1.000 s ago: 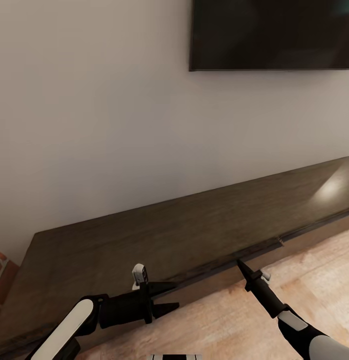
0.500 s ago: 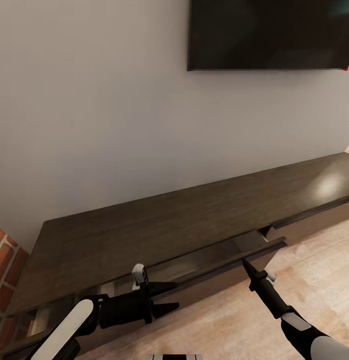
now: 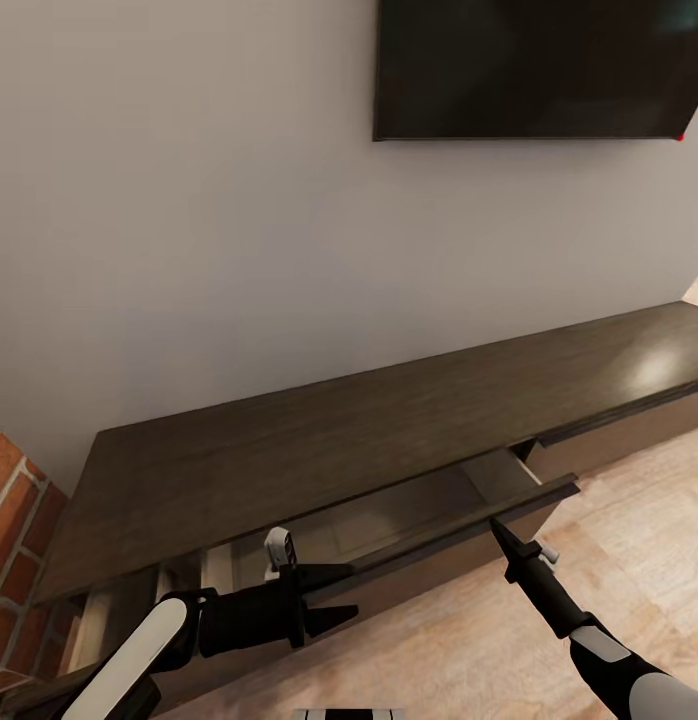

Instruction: Place each of the two pumpkins and all three candles from the living room inside a cabinet in the living room (use any cabinet), then make sure every cabinet is closed, and position the cauldron so it is next to a table in the living room.

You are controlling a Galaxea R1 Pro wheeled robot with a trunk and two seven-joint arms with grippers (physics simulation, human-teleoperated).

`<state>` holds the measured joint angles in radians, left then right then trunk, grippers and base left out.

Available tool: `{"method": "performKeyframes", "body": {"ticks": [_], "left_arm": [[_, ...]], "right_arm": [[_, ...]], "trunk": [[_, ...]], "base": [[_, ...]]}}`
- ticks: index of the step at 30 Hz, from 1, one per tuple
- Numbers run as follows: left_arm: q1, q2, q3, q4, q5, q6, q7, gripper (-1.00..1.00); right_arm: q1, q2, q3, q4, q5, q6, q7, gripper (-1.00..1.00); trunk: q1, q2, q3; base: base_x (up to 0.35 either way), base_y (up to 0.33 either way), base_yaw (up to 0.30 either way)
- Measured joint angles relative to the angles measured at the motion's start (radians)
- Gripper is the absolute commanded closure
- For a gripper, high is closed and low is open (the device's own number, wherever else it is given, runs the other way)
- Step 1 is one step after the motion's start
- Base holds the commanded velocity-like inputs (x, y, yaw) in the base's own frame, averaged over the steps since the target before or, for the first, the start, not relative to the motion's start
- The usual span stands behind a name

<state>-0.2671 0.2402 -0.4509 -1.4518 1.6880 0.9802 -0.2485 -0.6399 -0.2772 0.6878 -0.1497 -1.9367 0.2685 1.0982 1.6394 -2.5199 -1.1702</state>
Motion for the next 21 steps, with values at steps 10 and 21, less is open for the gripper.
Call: {"method": "performKeyframes", "body": {"ticks": [10, 21], "left_arm": [[0.0, 0.0, -0.001, 0.0, 0.0, 0.0, 0.0, -1.0], [0.001, -0.008, -0.089, -0.035, 0.001, 0.0, 0.001, -1.0]], "right_arm": [[0.0, -0.009, -0.003, 0.003, -0.001, -0.001, 0.0, 1.0], [0.0, -0.014, -0.001, 0.004, 0.0, 0.0, 0.0, 1.0]], "trunk": [[0.0, 0.0, 0.0], [0.0, 0.0, 0.0]], "base": [[-0.106, 0.0, 0.0], [-0.02, 0.0, 0.0]]}}
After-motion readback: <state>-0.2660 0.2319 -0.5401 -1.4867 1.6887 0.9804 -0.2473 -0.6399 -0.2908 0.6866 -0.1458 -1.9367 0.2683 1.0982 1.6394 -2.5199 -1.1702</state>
